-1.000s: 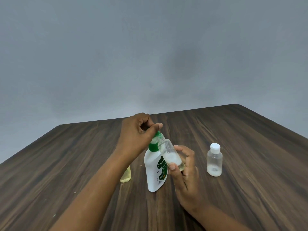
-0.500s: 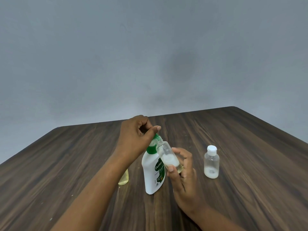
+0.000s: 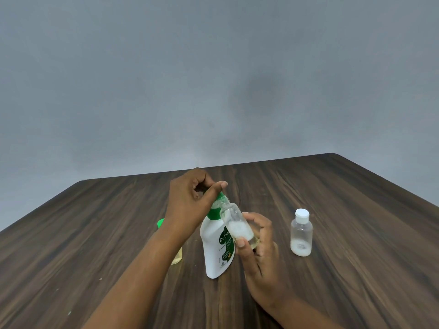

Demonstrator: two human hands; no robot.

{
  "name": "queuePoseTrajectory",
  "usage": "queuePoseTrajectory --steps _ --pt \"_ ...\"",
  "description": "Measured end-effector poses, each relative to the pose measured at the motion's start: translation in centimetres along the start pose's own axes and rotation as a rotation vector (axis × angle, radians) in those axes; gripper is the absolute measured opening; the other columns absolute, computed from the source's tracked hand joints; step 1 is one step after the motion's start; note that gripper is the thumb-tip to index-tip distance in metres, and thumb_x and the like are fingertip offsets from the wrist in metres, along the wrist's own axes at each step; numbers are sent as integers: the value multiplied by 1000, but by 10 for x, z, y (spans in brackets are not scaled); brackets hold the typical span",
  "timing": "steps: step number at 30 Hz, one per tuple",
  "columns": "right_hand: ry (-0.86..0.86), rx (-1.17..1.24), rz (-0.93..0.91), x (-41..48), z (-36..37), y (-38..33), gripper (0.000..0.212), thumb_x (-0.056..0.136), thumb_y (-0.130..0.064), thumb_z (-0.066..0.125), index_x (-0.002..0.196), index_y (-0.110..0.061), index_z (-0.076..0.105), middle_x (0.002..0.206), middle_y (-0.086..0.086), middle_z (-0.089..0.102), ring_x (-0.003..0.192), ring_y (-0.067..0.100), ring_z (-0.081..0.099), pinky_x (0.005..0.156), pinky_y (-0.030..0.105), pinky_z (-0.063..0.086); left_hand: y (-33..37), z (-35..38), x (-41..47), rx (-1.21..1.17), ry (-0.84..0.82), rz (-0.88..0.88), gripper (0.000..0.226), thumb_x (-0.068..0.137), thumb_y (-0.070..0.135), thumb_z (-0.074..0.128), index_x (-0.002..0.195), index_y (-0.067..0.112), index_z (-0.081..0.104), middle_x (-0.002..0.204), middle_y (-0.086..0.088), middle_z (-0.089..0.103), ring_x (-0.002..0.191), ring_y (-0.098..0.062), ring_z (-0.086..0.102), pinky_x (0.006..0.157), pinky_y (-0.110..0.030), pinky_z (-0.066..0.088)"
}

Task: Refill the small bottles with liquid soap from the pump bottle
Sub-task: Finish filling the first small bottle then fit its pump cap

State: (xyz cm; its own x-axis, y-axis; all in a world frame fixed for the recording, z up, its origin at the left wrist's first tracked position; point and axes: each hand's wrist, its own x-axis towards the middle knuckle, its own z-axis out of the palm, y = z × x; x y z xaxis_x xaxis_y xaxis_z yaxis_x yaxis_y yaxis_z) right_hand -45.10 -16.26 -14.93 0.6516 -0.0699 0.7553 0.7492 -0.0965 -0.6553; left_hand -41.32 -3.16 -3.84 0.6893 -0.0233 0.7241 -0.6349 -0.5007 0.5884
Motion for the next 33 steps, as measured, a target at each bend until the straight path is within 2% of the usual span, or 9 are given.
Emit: queuePoseTrajectory --steps 4,7,13,17,21,23,27,33 --pt "-4 -12 8 0 1 0 43 91 -63 41 122 -33 40 77 -23 61 59 -1 57 55 8 40 0 -7 7 29 -69 -2 23 75 24 75 59 14 61 60 1 61 61 -10 59 57 -23 49" --pt "-3 -5 5 0 2 0 41 92 -61 42 122 -32 41 73 -22 59 57 -1 54 55 10 40 -4 -4 2 -7 -15 -7 24 75 21 75 59 8 61 59 0 62 59 -11 59 55 -20 48" --pt "9 21 9 -2 0 -1 35 93 -57 44 120 -35 42 75 -21 59 58 0 54 55 11 40 -7 7 -9 -35 81 -2 30 77 14 74 58 1 55 57 -8 58 57 -20 55 56 -31 46" --pt "-1 7 4 0 1 -4 40 93 -57 42 121 -29 40 71 -26 58 57 -3 54 55 5 37 -2 2 -6 -27 62 17 27 76 16 75 58 4 58 58 -4 60 58 -17 57 57 -25 47" --pt "6 0 7 0 0 -1 41 91 -62 42 123 -36 40 81 -17 64 61 2 58 55 14 45 1 -4 4 67 -32 35 25 77 21 74 59 12 59 57 7 57 60 -7 55 54 -16 43" --pt "7 2 13 1 1 -1 41 91 -62 43 122 -37 41 86 -14 66 64 5 60 57 17 47 0 -4 4 60 -33 33 25 78 21 73 60 10 59 58 6 57 60 -8 55 55 -19 44" --pt "27 -14 -13 -1 -2 -5 33 91 -62 43 118 -44 43 68 -20 59 53 3 54 51 14 40 -5 4 -9 -20 51 15 29 78 14 73 59 2 55 59 -7 58 58 -19 55 57 -32 46" --pt "95 -39 -33 2 -3 -7 32 91 -63 41 117 -45 45 71 -19 60 55 4 57 50 14 43 -2 9 -10 -46 93 29 29 77 13 74 58 2 55 59 -6 58 57 -16 54 56 -25 45"
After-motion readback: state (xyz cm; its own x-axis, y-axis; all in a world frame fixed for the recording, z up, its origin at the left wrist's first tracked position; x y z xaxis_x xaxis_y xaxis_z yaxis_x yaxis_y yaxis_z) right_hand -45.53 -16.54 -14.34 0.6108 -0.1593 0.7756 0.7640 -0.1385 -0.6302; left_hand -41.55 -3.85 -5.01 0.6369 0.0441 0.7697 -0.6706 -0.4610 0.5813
